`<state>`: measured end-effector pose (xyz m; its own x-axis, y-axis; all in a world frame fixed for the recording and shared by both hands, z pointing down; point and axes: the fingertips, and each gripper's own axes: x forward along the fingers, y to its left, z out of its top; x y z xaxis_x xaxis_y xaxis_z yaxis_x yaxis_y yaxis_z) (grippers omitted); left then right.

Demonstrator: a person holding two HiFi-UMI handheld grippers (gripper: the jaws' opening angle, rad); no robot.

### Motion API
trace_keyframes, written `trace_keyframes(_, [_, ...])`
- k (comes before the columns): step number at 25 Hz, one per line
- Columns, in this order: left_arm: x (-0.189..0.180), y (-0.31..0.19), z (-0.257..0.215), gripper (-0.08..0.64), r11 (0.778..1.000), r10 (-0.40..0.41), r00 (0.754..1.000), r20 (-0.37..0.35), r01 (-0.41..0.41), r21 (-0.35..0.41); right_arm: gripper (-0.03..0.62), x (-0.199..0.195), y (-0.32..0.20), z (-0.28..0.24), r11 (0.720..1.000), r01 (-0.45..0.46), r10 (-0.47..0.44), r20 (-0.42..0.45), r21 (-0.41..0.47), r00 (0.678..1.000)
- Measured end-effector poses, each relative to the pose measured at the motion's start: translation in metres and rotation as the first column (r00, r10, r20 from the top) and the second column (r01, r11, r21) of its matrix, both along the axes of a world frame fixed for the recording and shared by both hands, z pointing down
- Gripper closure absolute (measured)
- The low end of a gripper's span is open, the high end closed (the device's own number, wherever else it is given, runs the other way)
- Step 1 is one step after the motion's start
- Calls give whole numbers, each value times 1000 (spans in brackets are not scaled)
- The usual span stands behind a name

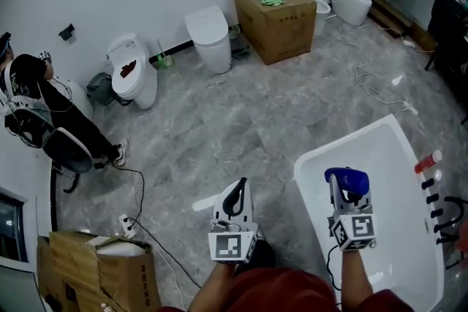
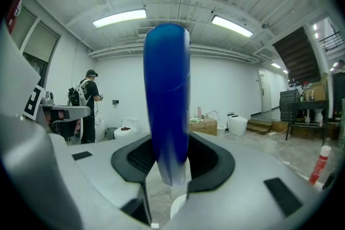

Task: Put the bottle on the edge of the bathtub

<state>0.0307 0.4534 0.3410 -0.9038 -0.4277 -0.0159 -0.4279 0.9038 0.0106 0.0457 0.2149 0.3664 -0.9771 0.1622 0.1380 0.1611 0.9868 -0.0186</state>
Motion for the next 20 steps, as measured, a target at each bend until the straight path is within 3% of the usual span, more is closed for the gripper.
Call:
trace_keyframes(5, [-71,27,-7,555,999,41,999,11,-41,1,439,-62,31,-5,999,-32,32,-17,8,999])
trace_keyframes(11, [-129,35,-8,555,994,106,994,15,-106,-10,439,-104,43,-2,996,-81,81,-27,24,996])
trace_keyframes(20, [-201,-14,-1,555,972,232,973,16,-231,-29,439,-140,-16,14,970,-241,242,-56,36,969])
